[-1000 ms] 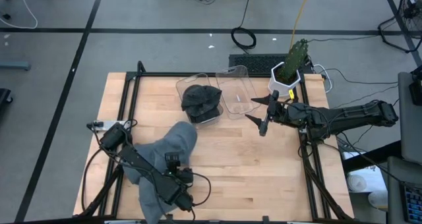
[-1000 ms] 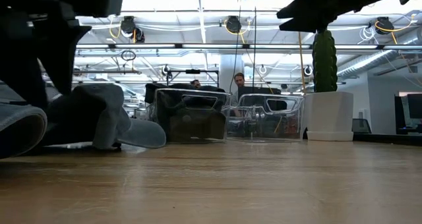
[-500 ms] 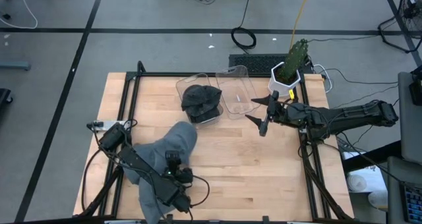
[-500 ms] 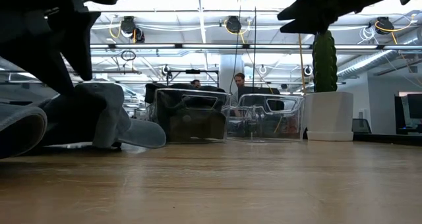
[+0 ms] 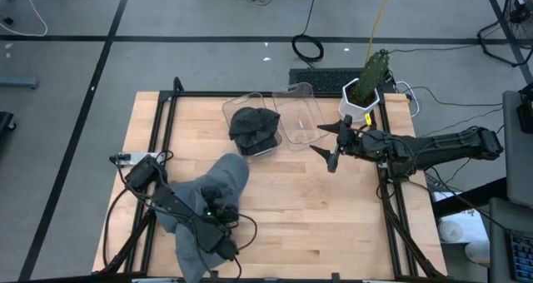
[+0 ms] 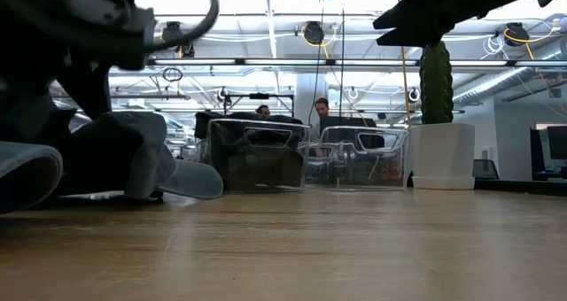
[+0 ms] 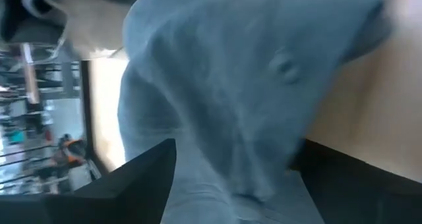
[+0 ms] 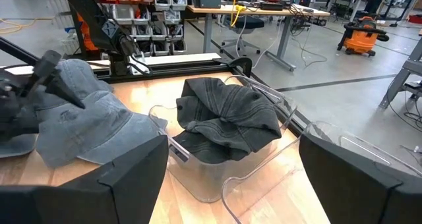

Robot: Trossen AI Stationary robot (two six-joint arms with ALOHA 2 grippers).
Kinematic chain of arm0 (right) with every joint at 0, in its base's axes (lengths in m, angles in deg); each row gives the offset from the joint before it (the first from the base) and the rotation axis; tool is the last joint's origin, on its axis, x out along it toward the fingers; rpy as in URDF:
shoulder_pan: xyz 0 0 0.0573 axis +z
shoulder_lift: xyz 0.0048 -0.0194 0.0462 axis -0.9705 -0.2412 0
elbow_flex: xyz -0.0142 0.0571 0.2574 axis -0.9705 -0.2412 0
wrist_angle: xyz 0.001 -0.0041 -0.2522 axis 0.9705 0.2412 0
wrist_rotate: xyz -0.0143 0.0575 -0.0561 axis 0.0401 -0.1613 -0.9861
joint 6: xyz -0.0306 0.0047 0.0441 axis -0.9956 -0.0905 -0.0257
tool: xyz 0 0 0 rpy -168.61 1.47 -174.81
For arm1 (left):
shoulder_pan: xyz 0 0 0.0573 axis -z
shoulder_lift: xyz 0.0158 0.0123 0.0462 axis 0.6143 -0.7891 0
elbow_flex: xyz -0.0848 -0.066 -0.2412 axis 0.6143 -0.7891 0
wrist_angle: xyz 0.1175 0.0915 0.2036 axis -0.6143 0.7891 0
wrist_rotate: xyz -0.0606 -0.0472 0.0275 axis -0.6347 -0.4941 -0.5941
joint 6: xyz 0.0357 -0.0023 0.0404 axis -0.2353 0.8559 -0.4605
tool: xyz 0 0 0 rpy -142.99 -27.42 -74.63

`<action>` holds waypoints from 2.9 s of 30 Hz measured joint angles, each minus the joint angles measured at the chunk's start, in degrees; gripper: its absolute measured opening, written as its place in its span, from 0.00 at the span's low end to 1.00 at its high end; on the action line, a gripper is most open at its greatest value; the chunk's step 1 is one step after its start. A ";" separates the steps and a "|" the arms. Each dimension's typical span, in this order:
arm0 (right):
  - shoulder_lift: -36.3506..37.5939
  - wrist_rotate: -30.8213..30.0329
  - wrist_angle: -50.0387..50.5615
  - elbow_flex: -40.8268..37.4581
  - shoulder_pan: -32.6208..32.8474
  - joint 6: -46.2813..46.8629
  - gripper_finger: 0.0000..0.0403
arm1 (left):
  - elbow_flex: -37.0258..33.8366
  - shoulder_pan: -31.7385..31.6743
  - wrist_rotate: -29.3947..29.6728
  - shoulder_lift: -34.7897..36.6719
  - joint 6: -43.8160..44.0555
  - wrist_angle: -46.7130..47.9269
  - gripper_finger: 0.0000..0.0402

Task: Pick & Place hat
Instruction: Put the top gray cap into the right transparent bin

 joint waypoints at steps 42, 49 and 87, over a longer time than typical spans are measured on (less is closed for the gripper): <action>-1.36 -0.02 1.09 -0.02 0.00 0.17 0.82 | -4.72 -7.27 4.15 3.23 -9.31 5.77 0.03; -1.36 -0.02 1.09 -0.02 -0.01 1.68 0.82 | 2.61 -4.81 8.87 8.96 -15.44 5.37 0.01; -24.94 8.95 -41.22 -0.02 0.30 -50.62 0.82 | 15.97 -11.91 42.76 26.47 -61.31 -35.34 0.00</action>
